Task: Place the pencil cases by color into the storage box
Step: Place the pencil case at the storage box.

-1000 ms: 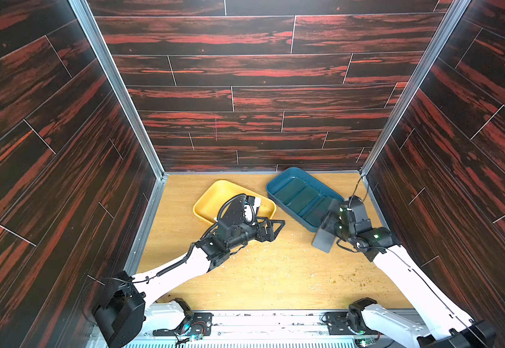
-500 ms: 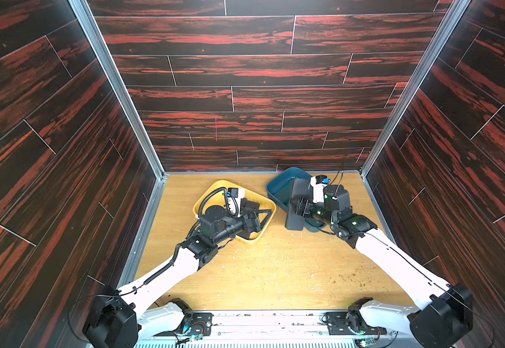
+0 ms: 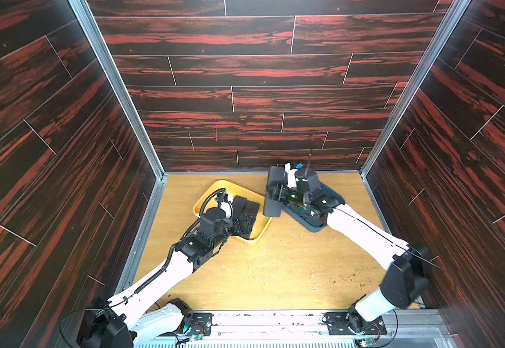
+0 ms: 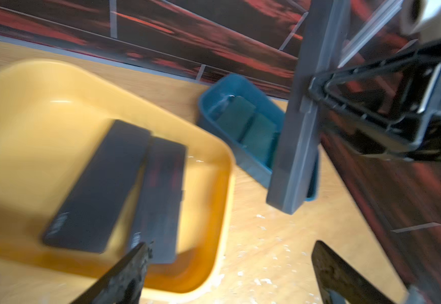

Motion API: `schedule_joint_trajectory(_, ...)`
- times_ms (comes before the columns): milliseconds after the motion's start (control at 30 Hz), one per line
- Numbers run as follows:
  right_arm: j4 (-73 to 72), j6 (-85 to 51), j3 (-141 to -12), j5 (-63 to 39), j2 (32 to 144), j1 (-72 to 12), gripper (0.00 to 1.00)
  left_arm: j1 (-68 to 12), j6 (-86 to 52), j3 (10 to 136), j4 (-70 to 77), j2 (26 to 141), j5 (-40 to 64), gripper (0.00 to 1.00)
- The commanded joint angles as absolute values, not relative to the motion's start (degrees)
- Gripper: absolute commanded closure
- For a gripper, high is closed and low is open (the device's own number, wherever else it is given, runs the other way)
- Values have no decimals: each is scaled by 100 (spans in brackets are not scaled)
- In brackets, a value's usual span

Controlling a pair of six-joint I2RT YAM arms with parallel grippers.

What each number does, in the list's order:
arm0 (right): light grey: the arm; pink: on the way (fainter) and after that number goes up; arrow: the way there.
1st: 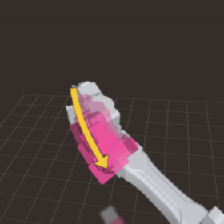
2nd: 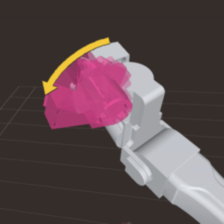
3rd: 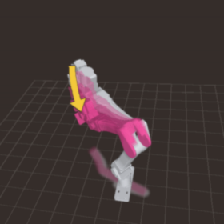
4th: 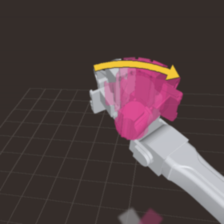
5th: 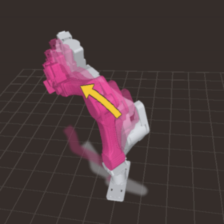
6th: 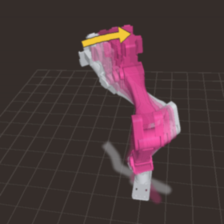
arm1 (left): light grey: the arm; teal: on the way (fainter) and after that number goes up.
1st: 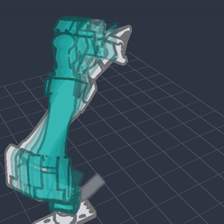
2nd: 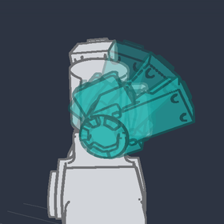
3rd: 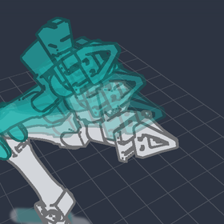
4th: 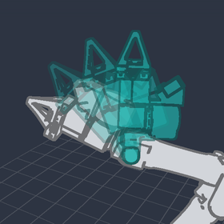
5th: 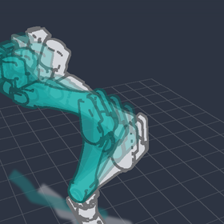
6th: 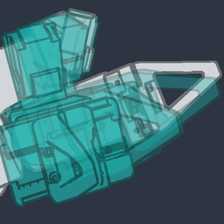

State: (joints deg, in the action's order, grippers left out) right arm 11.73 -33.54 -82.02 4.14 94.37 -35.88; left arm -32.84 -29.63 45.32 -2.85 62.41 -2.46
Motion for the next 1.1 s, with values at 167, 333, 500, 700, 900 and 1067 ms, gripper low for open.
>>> schedule_joint_trajectory(167, 2058, -4110, -9315, 833, 10705, -3844, 42, -3252, -2961, 4900, -2177, 5626, -2832, 5)
schedule_joint_trajectory(333, 2350, -4367, -9804, 930, 11223, -4007, 43, -3252, -3340, 4835, -2714, 5427, -3595, 5)
schedule_joint_trajectory(500, 2701, -4614, -10337, 976, 11760, -4153, 42, -3252, -3446, 4670, -2795, 5297, -3796, 5)
schedule_joint_trajectory(700, 3058, -4824, -10869, 942, 12266, -4236, 42, -3252, -3325, 4631, -2790, 5127, -3946, 5)
schedule_joint_trajectory(900, 3465, -5023, -11468, 768, 12858, -4324, 42, -3252, -3256, 4605, -2686, 5063, -3913, 4)
schedule_joint_trajectory(1067, 3679, -5146, -11815, 690, 13225, -4342, 42, -3250, -3239, 4536, -2600, 4977, -3920, 4)
